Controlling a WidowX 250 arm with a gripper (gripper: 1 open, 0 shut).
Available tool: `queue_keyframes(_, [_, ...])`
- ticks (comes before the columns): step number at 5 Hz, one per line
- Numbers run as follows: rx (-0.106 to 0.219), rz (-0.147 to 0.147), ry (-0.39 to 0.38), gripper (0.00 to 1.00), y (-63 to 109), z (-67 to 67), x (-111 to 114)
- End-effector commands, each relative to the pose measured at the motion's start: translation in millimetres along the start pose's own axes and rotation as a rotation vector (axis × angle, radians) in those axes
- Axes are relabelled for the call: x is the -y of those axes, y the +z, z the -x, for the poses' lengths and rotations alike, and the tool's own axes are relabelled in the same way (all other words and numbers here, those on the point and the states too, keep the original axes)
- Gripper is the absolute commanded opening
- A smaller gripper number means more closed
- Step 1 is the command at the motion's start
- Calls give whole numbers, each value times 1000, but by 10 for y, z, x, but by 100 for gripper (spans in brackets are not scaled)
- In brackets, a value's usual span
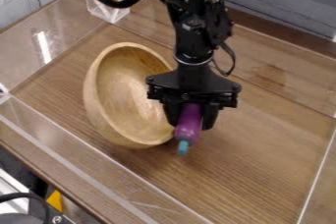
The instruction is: Remove the purple eggplant from inside the brown bowl and put it on the table
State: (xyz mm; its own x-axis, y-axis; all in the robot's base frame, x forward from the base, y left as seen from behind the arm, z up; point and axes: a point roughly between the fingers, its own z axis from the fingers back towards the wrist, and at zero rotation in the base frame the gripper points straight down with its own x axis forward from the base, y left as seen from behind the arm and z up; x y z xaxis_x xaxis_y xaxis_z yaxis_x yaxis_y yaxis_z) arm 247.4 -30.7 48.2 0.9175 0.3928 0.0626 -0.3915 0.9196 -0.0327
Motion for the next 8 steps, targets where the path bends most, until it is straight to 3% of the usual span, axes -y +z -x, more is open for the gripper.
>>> queue_keyframes(1, [30, 15, -13, 0, 51, -38, 64])
queue_keyframes(5, [38, 22, -12, 0, 11, -22, 101])
queue_keyframes(7, [26, 16, -17, 0, -3, 29, 122])
queue_keyframes(8, [19, 12, -16, 100, -7, 46, 125])
